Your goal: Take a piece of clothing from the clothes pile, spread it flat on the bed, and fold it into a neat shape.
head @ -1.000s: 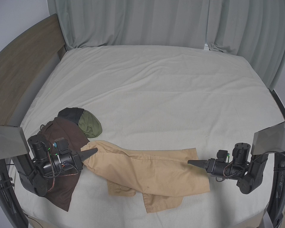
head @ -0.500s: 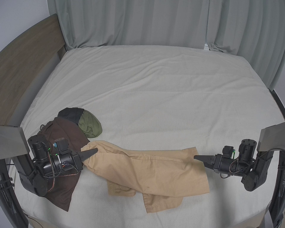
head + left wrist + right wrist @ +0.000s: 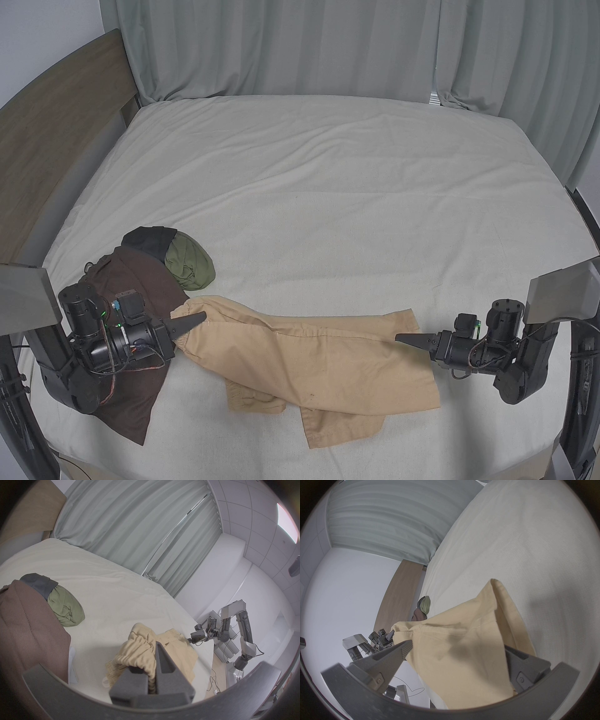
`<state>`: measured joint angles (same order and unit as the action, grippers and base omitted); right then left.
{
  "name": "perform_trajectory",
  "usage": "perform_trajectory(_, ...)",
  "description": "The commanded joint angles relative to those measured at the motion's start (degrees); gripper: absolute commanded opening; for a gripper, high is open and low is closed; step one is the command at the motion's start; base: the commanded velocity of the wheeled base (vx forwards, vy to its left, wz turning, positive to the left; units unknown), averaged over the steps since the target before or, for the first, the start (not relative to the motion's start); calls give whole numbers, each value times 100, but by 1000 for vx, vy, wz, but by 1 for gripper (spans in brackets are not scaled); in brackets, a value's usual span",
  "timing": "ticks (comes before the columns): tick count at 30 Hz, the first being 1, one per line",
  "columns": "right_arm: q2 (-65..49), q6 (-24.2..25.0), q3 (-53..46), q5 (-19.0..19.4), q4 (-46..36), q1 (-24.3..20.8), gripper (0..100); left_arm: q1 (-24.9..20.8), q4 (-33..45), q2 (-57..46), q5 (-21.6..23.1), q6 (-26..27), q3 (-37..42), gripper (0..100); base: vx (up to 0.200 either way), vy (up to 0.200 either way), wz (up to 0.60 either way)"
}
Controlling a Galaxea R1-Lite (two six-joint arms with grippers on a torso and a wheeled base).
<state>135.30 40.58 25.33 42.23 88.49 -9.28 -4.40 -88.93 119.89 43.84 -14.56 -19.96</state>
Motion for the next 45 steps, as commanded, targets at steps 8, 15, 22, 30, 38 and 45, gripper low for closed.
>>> perform_trajectory(8, 93, 11, 244, -233, 10, -189, 100, -17, -1, -10, 2, -3, 0, 0, 0, 0, 0)
perform_trajectory(15, 101, 11, 227, -303, 1, -276, 0, -26, -1, 8, -7, -3, -26, 0, 0, 0, 0)
perform_trajectory(22, -250, 11, 68, -303, 10, -232, 0, -26, -10, -45, -7, -21, -193, 0, 0, 0, 0)
perform_trajectory(30, -1226, 20, -248, -294, -7, -232, 0, -17, -10, -291, -16, -144, -439, 0, 0, 0, 0)
perform_trajectory(38, -1929, 20, -468, -259, -16, -276, 0, 27, -10, -467, -42, -197, -588, 0, 0, 0, 0)
perform_trajectory(45, -2359, 55, -547, -250, -16, -285, 0, 27, -1, -731, -42, -250, -667, 0, 0, 0, 0)
